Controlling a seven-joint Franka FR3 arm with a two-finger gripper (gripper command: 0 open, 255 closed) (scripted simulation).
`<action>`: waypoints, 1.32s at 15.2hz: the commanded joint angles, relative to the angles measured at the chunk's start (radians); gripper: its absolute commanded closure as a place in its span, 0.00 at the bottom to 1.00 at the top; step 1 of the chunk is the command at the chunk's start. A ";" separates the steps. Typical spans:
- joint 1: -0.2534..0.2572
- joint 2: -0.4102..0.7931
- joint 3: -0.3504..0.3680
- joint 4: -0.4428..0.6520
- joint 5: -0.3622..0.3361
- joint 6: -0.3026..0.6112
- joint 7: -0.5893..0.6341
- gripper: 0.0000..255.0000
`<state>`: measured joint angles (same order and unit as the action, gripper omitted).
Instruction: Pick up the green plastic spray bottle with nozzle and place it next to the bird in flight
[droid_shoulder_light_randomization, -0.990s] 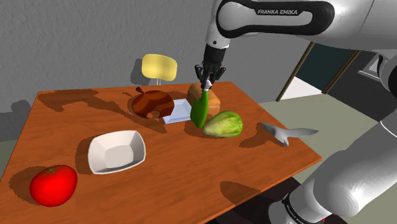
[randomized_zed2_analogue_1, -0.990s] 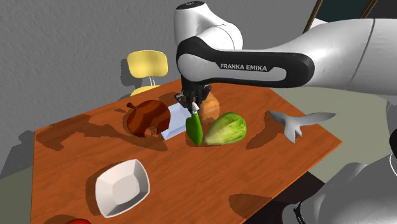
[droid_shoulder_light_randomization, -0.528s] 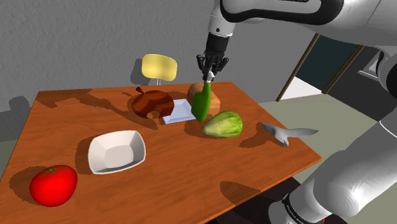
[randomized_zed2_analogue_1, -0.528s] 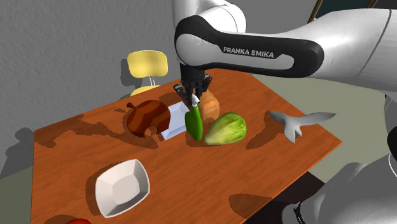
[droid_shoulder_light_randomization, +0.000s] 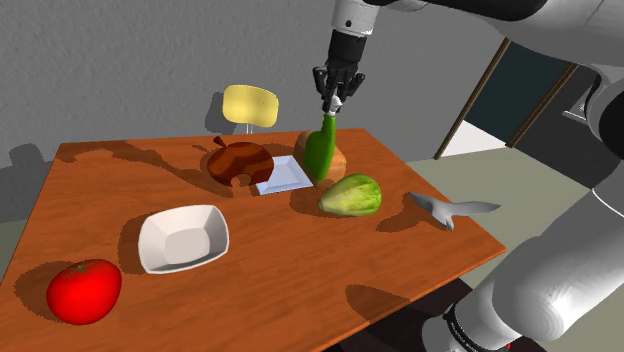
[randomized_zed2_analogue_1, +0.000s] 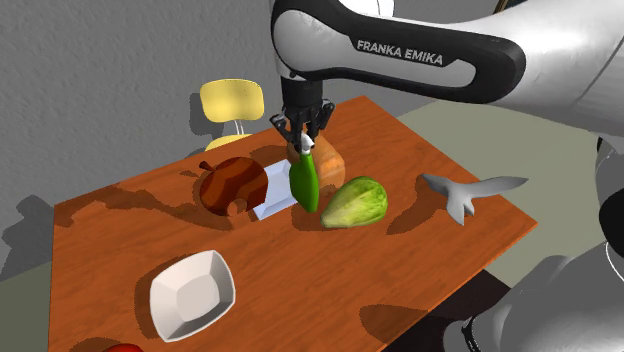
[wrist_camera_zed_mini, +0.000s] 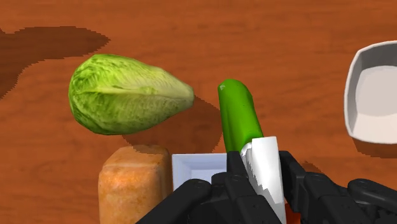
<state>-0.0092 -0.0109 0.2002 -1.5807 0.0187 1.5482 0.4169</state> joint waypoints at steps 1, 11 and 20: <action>0.001 0.006 0.001 0.035 -0.001 -0.029 0.003 1.00; 0.007 0.069 0.007 0.253 -0.014 -0.186 0.014 1.00; 0.024 0.173 0.016 0.527 -0.037 -0.357 0.030 1.00</action>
<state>0.0137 0.1519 0.2155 -1.0816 -0.0163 1.2088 0.4471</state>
